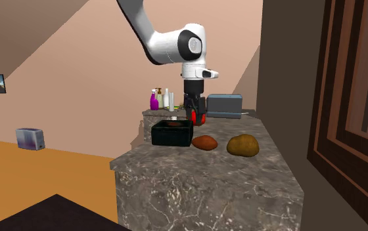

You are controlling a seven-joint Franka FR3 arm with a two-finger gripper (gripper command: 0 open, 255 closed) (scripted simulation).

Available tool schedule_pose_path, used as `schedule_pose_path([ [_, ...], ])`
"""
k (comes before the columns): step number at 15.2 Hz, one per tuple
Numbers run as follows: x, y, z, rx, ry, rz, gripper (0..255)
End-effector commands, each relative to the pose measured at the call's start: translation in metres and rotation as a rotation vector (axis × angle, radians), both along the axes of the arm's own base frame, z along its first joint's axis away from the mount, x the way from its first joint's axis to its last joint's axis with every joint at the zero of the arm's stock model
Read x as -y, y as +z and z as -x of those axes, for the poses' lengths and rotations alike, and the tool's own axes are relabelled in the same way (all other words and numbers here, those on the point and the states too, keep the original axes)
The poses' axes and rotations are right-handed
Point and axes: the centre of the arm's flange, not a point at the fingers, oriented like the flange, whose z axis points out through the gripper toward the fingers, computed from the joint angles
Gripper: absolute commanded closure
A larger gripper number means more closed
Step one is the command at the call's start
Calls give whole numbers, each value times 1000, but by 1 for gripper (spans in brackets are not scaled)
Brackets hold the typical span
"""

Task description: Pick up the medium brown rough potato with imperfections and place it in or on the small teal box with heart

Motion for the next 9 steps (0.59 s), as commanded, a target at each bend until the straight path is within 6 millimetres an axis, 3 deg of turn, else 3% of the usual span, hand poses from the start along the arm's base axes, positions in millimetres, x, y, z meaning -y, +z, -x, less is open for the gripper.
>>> schedule_pose_path([
  [1,6,-18,-19,5,-48,-8,0],
  [6,31,-60,-62,17,-165,-26,0],
  [9,31,-72,-64,17,-168,-27,0],
])
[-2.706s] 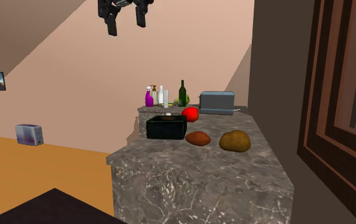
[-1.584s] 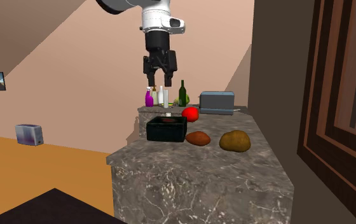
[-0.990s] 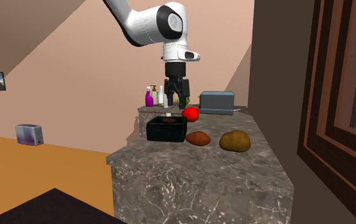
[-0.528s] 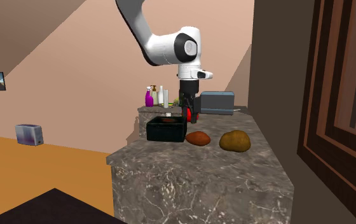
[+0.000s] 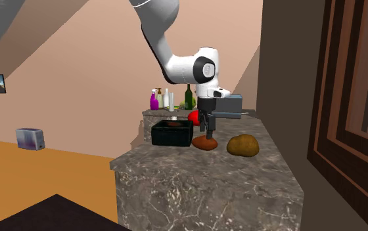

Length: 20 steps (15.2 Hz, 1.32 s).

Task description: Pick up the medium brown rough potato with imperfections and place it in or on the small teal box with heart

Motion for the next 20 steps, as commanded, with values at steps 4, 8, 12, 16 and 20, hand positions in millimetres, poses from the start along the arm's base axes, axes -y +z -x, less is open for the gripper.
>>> schedule_pose_path([
  [4,1,-26,-4,1,-4,0,0],
  [8,0,-34,-5,1,-4,0,0],
  [12,0,-34,-5,1,-4,0,0],
  [16,0,-34,-5,1,-4,0,255],
  [20,1,-34,-5,1,-4,0,255],
])
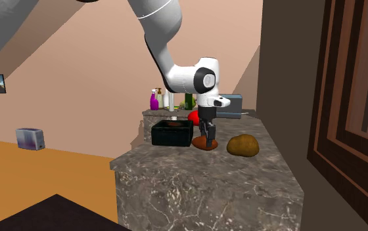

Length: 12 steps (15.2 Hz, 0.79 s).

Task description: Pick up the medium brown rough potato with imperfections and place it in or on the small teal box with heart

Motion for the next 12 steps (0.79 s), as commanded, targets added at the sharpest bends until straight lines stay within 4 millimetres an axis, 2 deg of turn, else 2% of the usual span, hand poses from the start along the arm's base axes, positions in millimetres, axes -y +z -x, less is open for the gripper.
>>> schedule_pose_path([
  [1,0,0,0,-1,1,0,255],
  [3,-1,0,0,-1,1,0,255],
  [12,-1,47,0,-1,1,0,255],
])
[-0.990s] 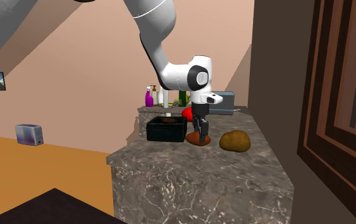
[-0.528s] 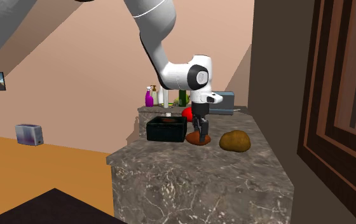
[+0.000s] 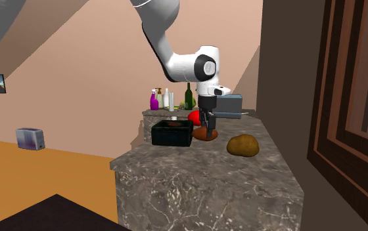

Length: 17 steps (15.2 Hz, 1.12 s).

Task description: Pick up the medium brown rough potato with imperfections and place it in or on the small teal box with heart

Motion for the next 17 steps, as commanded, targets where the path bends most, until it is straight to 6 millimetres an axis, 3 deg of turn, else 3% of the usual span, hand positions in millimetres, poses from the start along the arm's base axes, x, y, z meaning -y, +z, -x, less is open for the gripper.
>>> schedule_pose_path([
  [1,0,11,1,0,0,0,255],
  [17,0,95,1,0,0,0,255],
])
